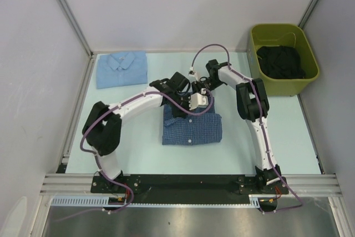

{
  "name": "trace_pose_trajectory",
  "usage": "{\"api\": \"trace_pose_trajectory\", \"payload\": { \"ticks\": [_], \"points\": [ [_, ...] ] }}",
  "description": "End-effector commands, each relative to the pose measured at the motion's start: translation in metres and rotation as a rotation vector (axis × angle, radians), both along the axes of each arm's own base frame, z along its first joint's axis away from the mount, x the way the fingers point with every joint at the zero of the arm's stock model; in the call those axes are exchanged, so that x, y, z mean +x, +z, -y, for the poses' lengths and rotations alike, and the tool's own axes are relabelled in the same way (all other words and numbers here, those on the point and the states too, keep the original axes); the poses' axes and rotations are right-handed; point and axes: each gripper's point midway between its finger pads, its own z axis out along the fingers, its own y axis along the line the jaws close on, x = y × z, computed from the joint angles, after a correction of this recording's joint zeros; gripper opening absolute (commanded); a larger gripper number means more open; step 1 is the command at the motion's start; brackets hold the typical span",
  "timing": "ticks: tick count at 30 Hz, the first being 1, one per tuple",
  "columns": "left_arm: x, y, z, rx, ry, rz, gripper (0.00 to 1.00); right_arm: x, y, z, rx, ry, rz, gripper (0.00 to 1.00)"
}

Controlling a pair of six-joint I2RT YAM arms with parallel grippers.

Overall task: Fold and stack the long sleeve shirts
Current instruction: Fold the shirt

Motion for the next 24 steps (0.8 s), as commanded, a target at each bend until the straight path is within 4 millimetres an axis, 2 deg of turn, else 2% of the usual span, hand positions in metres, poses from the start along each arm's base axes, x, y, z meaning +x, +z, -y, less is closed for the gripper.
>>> {"api": "trace_pose_trajectory", "payload": {
  "ticks": [1,6,11,15,17,18,20,21,24],
  "points": [
    [0.045,-0.002,0.006,-0.023,0.001,0.07,0.0,0.004,0.002,-0.001,-0.013,0.026,0.027,0.48],
    [0.076,-0.04,-0.002,0.027,0.041,0.079,0.0,0.008,-0.004,-0.001,-0.014,0.025,0.029,0.48],
    [0.084,-0.057,-0.002,0.04,0.045,0.074,0.0,0.008,-0.007,-0.002,-0.014,0.025,0.024,0.48],
    [0.065,-0.066,-0.004,0.049,0.04,0.005,0.0,-0.003,-0.009,-0.001,-0.015,0.04,0.005,0.48],
    [0.048,-0.066,-0.005,0.052,0.03,-0.028,0.0,-0.021,-0.015,-0.003,-0.021,0.074,-0.017,0.48],
    [0.036,-0.074,-0.01,0.068,0.026,-0.057,0.0,-0.029,-0.016,-0.003,-0.023,0.086,-0.025,0.48],
    [0.019,-0.077,-0.012,0.073,0.017,-0.083,0.0,-0.04,-0.012,-0.009,-0.025,0.113,-0.005,0.49],
    [0.016,-0.076,-0.013,0.071,0.024,-0.089,0.0,-0.046,-0.014,-0.008,-0.031,0.116,-0.015,0.5],
    [0.024,-0.067,-0.015,0.038,0.076,-0.103,0.01,-0.029,0.005,-0.008,-0.02,0.072,0.028,0.52]
  ]
}}
